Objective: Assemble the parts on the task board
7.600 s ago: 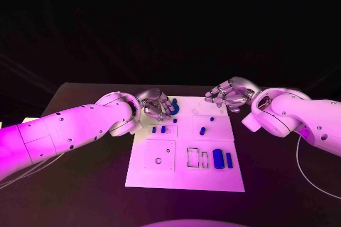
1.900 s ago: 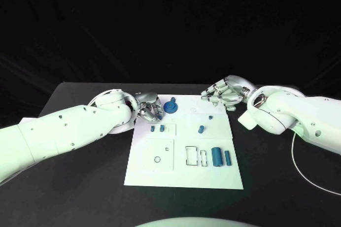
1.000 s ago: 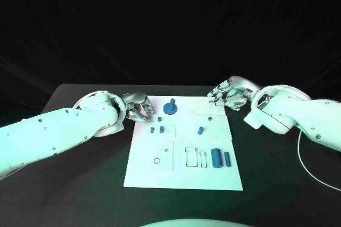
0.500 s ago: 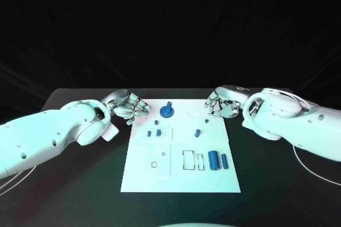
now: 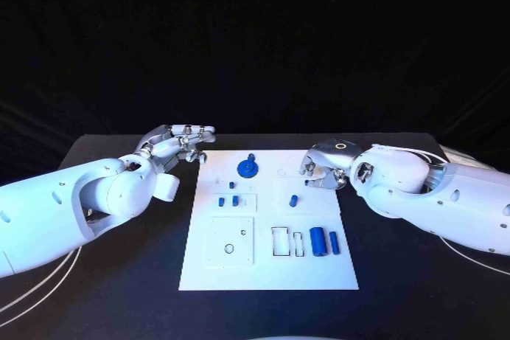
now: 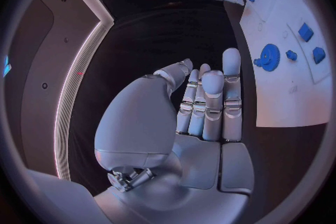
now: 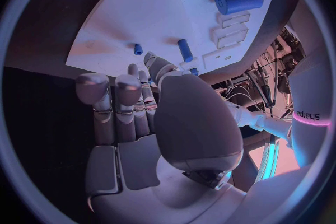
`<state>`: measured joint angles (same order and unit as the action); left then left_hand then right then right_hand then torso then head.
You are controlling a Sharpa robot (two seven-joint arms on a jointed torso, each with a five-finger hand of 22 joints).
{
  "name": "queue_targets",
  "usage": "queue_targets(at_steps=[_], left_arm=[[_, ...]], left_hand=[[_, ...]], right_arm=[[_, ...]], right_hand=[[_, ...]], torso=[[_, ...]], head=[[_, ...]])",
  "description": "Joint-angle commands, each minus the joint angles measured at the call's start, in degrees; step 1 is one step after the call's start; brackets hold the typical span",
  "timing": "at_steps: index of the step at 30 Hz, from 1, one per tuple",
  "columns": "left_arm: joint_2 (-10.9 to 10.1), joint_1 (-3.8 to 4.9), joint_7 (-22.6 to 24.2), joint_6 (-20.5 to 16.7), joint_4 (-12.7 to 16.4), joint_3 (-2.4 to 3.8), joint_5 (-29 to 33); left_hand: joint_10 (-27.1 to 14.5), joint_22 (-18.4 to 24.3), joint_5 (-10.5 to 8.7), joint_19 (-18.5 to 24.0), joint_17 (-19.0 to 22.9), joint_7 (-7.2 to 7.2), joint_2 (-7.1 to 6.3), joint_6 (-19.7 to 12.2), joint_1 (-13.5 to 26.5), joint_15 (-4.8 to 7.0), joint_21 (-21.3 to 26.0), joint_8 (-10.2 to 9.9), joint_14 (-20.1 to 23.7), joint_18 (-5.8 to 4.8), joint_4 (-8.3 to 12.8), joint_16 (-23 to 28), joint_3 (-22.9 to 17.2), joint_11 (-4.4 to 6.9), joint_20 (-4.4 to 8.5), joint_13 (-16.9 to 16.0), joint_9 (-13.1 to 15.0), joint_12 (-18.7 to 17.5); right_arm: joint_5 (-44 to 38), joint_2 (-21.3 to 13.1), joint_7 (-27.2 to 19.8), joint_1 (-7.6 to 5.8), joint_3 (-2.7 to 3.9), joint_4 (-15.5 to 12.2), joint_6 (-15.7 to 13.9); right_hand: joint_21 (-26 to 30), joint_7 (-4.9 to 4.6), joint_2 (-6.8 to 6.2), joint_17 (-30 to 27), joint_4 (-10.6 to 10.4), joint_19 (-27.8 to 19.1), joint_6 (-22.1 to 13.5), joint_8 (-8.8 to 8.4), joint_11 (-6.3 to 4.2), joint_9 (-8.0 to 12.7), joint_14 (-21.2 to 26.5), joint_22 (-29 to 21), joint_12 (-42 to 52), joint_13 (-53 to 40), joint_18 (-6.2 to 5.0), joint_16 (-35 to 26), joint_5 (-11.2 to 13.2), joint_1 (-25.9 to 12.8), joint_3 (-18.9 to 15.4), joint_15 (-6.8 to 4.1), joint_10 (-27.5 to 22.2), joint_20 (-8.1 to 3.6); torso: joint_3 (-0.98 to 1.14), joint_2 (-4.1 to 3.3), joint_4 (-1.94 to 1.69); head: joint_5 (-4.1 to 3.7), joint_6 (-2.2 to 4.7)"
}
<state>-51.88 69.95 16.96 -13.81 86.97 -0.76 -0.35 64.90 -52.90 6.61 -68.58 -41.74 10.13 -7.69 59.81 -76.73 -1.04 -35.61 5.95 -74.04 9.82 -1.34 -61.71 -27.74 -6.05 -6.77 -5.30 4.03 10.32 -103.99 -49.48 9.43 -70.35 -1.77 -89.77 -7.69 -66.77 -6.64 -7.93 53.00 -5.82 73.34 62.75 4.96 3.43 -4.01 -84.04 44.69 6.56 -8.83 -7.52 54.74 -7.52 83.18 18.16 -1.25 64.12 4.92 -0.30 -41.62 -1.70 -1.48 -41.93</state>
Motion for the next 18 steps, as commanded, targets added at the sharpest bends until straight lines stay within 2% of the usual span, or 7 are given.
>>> queue_targets(at_steps=[1, 9, 12, 18], left_arm=[[-0.1, -0.03, 3.3, -0.5, 0.3, 0.01, 4.7], [-0.3, -0.04, 3.0, -0.7, 0.5, -0.02, 4.9], [-0.5, -0.04, 2.6, -0.7, 0.5, -0.07, 4.9], [-0.6, -0.04, 2.2, -0.6, 0.6, -0.13, 4.9]], left_hand=[[-0.3, 0.1, 0.34, 0.3, 0.2, -0.12, -0.02, -0.2, 0.6, 0.07, 0.4, 0.2, 0.5, 0.68, 0.1, 0.4, 0.5, 0.23, -0.01, -0.1, -0.1, 0.4], [-0.3, 0.3, 0.40, 0.3, 0.6, -0.11, 0.14, -0.1, 0.3, 0.11, 0.7, 0.2, 0.6, 0.70, 0.3, 0.6, 0.6, 0.25, 0.01, -0.1, 0.0, 0.7], [-0.4, 0.4, 0.41, 0.2, 0.0, -0.07, 0.13, -0.2, 0.2, 0.11, 0.7, 0.2, 0.4, 0.70, 0.4, 0.2, 0.6, 0.23, 0.02, -0.1, 0.0, 0.7], [-0.4, 0.4, 0.42, 0.2, 0.0, -0.06, 0.13, -0.2, 0.2, 0.11, 0.7, 0.2, 0.4, 0.70, 0.4, 0.2, 0.7, 0.23, 0.02, -0.2, -0.1, 0.8]], right_arm=[[-4.2, 0.4, 1.1, 0.30, 0.00, 0.4, 3.1], [-4.5, 1.4, 0.6, 0.71, -0.01, 2.2, 3.3], [-4.5, 1.9, 0.3, 0.85, -0.02, 2.9, 3.4], [-4.3, 2.5, -0.2, 1.28, -0.02, 3.7, 3.8]], right_hand=[[0.4, 0.16, -0.22, -0.1, 0.0, 0.0, 0.2, -0.39, -0.07, 0.0, -0.5, -0.1, -0.4, 0.2, -0.60, -0.3, 0.1, 0.0, 0.5, -0.34, -0.5, -0.56], [0.6, 0.53, 0.11, -0.5, 0.3, 0.1, 1.1, -0.36, -0.39, -0.1, -0.5, -0.3, -0.4, 1.4, -0.63, -0.7, 0.0, -0.2, 1.7, -1.06, 0.2, -1.09], [0.7, 0.67, 0.32, -0.7, 0.5, 0.1, 1.5, -0.34, -0.51, -0.1, -0.5, -0.4, -0.4, 1.9, -0.63, -0.8, 0.0, -0.3, 2.4, -1.27, 0.6, -1.31], [0.8, 0.82, 0.68, -0.8, 0.8, 0.3, 2.2, -0.25, -0.64, -0.2, -0.6, -0.5, -0.3, 2.6, -0.61, -0.9, 0.4, -0.5, 3.4, -1.48, 1.3, -1.55]], torso=[[0.02, -0.04, -0.06], [0.00, -0.08, -0.06], [0.12, -0.10, -0.01], [0.00, -0.04, -0.01]], head=[[-0.03, 0.04], [-0.15, -0.06], [0.10, -0.12], [0.03, -0.31]])
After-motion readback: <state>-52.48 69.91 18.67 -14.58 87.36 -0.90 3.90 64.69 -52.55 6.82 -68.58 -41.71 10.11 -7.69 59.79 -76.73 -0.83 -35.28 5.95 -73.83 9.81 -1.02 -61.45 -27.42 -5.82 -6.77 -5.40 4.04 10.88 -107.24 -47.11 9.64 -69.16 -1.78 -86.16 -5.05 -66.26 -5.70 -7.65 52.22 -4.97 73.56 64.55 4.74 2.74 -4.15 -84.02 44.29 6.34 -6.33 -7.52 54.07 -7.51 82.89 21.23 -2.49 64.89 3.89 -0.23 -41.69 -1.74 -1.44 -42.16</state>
